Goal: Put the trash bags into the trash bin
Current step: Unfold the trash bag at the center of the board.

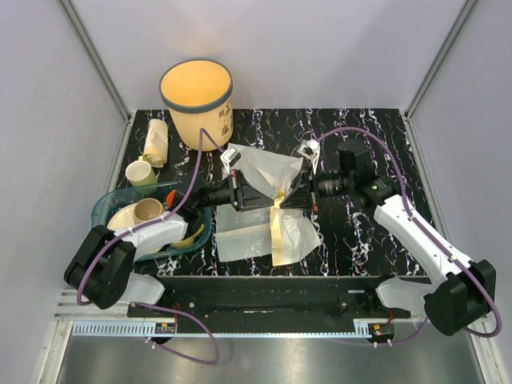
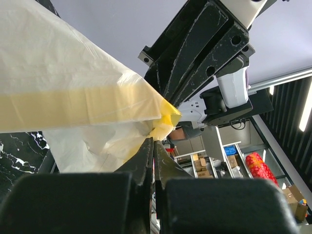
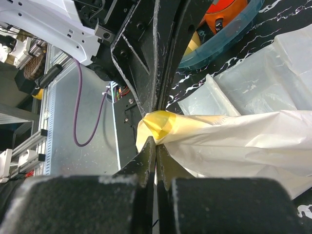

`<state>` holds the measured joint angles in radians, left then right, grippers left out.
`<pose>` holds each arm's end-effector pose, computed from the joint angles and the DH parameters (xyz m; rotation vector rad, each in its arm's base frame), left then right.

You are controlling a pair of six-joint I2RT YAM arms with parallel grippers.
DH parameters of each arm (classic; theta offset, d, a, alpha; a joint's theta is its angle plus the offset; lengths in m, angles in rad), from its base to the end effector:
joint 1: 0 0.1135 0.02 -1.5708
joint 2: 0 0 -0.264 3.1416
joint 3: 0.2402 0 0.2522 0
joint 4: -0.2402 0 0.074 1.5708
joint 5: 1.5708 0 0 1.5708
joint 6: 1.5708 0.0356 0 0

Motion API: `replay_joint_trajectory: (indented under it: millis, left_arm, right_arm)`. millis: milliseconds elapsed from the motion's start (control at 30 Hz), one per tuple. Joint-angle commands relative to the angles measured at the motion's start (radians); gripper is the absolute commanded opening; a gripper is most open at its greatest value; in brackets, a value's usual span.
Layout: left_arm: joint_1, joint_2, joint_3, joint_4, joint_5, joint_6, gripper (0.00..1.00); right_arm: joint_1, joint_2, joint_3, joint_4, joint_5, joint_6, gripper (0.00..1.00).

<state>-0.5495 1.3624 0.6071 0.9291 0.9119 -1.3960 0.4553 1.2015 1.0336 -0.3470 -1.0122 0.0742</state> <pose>0.2234 -0.1698 0.2641 0.2016 1.9070 -2.0869 0.2176 0.1402 0.3322 -1.0085 1.8322 1.3682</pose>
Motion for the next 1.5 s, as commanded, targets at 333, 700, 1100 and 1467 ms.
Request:
replay_joint_trajectory:
  millis: [333, 700, 1100, 1467]
  left_arm:
    - [0.053, -0.075, -0.041, 0.034, 0.016, 0.017, 0.03]
    - [-0.043, -0.034, 0.057, -0.007, 0.022, 0.064, 0.33]
    - [-0.09, -0.013, 0.063, -0.119, -0.001, 0.127, 0.35]
    - [-0.101, 0.001, 0.092, -0.184, -0.015, 0.172, 0.29]
  right_arm:
    - [-0.009, -0.079, -0.012, -0.099, 0.006, -0.07, 0.0]
    - [-0.007, -0.022, 0.037, -0.155, -0.039, -0.131, 0.0]
    - [-0.006, -0.029, 0.046, -0.178, -0.058, -0.152, 0.0]
    - [0.011, -0.034, 0.046, -0.173, -0.063, -0.154, 0.0]
